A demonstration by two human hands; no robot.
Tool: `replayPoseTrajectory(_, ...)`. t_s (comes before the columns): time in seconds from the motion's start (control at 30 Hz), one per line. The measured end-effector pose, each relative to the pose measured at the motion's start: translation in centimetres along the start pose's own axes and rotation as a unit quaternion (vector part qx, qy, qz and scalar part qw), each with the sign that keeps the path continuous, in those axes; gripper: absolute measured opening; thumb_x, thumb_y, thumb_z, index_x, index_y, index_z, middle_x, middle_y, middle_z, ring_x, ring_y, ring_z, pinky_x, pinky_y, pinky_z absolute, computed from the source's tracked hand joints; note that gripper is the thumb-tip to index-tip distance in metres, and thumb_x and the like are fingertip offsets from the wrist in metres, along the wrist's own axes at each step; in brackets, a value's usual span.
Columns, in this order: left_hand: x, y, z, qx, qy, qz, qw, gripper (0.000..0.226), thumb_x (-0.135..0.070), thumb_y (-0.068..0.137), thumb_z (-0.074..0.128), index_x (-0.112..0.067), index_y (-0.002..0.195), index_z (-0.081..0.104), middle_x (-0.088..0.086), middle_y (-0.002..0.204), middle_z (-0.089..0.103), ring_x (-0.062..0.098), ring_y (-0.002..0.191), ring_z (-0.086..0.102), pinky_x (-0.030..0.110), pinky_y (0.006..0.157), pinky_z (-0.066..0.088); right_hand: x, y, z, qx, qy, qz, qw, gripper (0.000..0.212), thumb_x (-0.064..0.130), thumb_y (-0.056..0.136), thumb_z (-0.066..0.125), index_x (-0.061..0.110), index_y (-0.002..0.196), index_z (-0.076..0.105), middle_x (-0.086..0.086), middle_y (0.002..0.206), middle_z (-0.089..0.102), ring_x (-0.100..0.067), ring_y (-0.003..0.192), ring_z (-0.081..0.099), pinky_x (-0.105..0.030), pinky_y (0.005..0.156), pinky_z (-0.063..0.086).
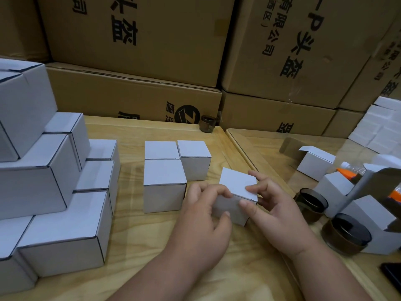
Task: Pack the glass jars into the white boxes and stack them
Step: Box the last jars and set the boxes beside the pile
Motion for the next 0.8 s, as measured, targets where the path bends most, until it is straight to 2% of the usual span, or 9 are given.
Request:
replayPoseTrajectory(0.1,-1.2,-0.4,-0.5,-0.001,0.007,0.043,0.999,0.02,-0.036,0.083,0.058,-0.041,0.102,0.051,-0.025,0.087,0.049,0.005,0.077,0.052,0.016,0.065,0.037,-0.4,0.1,0.5,-0.004,0.013,0.007,1.0,0.019,0.032,0.078,0.073,0.042,0.093,0.068,0.007,0.156,0.042,0.003,0.139,0.046,-0.018,0.1,0.048)
replayPoseTrajectory(0.2,-2.2,-1.0,0.8,0.155,0.01,0.046,0.987,0.012,-0.041,0.086,0.06,-0.03,0.089,0.057,-0.014,0.063,0.053,0.008,0.06,0.05,0.031,0.06,0.046,-0.8,0.2,1.0,0.003,0.01,0.007,1.0,0.025,0.027,0.083,0.071,0.033,0.107,0.07,0.004,0.158,0.039,0.014,0.135,0.042,-0.008,0.097,0.043)
replayPoseTrajectory(0.27,-2.7,-1.6,1.6,0.238,0.08,0.06,0.966,0.02,-0.049,0.084,0.058,-0.03,0.086,0.063,-0.017,0.062,0.057,0.005,0.062,0.053,0.03,0.065,0.051,-1.0,0.3,1.4,-0.007,-0.005,0.006,1.0,0.027,0.023,0.088,0.07,0.032,0.114,0.07,0.006,0.154,0.046,0.012,0.132,0.048,-0.01,0.096,0.046)
replayPoseTrajectory(0.3,-2.9,-1.7,1.7,0.253,0.099,0.065,0.96,0.023,-0.052,0.084,0.057,-0.031,0.086,0.065,-0.019,0.063,0.058,0.004,0.064,0.054,0.027,0.066,0.05,-1.0,0.4,1.6,-0.017,-0.015,0.002,1.0,0.028,0.018,0.091,0.07,0.033,0.115,0.07,0.005,0.149,0.053,0.01,0.128,0.053,-0.011,0.095,0.047)
replayPoseTrajectory(0.37,-2.8,-1.5,1.5,0.257,0.087,0.048,0.961,0.025,-0.053,0.085,0.059,-0.029,0.084,0.066,-0.018,0.063,0.058,0.003,0.065,0.054,0.025,0.066,0.047,-0.8,0.6,1.9,-0.039,-0.029,-0.012,0.999,0.032,0.01,0.093,0.07,0.036,0.113,0.07,0.007,0.134,0.066,0.008,0.117,0.061,-0.007,0.089,0.048)
replayPoseTrajectory(0.47,-2.8,-1.3,1.2,0.257,0.073,0.03,0.963,0.023,-0.051,0.087,0.063,-0.03,0.078,0.064,-0.017,0.062,0.058,0.003,0.064,0.053,0.025,0.065,0.044,-0.7,1.0,2.6,-0.056,-0.028,-0.015,0.998,0.036,0.008,0.091,0.074,0.038,0.109,0.069,0.017,0.11,0.075,0.003,0.104,0.068,-0.008,0.083,0.05)
replayPoseTrajectory(0.57,-3.0,-1.4,1.2,0.262,0.08,0.031,0.961,0.023,-0.053,0.086,0.062,-0.035,0.073,0.06,-0.02,0.059,0.057,-0.002,0.061,0.053,0.021,0.061,0.038,-0.7,1.5,3.5,-0.07,-0.027,-0.016,0.997,0.039,0.008,0.086,0.08,0.041,0.103,0.068,0.021,0.1,0.074,-0.003,0.086,0.072,-0.012,0.072,0.053)
replayPoseTrajectory(0.67,-2.9,-1.3,1.2,0.258,0.077,0.025,0.963,0.023,-0.054,0.087,0.063,-0.036,0.072,0.059,-0.02,0.058,0.057,-0.003,0.059,0.053,0.019,0.059,0.035,-0.6,1.8,4.6,-0.056,-0.034,-0.023,0.998,0.046,0.011,0.083,0.083,0.049,0.101,0.065,0.012,0.087,0.07,-0.011,0.066,0.065,-0.017,0.061,0.052)
replayPoseTrajectory(0.8,-2.8,-1.3,1.3,0.257,0.067,0.017,0.964,0.02,-0.055,0.086,0.062,-0.036,0.079,0.064,-0.019,0.058,0.057,-0.002,0.06,0.053,0.02,0.058,0.036,-1.0,2.0,5.2,-0.043,-0.062,-0.026,0.997,0.048,0.019,0.083,0.084,0.054,0.103,0.059,0.008,0.075,0.068,-0.01,0.063,0.063,-0.013,0.059,0.047)
Point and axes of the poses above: each hand's wrist, its own y-axis towards the middle knuckle, its own z-axis out of the palm, x = y × z, the point moved 5 cm from there along y, towards the middle knuckle
